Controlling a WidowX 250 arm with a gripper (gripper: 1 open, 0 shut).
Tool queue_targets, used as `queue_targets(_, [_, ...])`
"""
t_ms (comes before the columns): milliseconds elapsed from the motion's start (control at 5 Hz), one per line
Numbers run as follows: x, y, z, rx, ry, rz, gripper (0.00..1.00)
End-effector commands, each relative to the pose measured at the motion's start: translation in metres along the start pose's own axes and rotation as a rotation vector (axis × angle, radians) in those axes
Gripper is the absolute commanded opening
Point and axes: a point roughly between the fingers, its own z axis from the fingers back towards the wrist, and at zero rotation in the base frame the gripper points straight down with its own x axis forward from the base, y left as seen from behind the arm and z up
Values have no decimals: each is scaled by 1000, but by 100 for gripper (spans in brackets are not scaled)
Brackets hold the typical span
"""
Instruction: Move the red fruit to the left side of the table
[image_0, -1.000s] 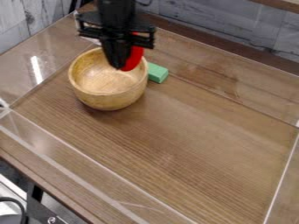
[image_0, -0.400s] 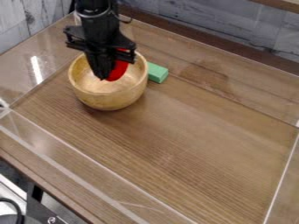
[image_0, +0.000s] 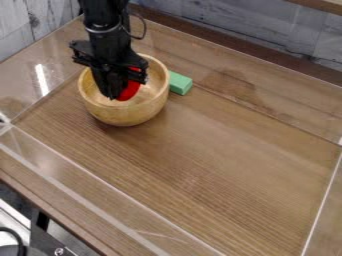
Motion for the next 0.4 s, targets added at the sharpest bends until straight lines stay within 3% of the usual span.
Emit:
queue_targets(0, [7, 7, 8, 4, -26, 3, 100])
queue_targets(200, [7, 6, 11, -6, -19, 9, 100])
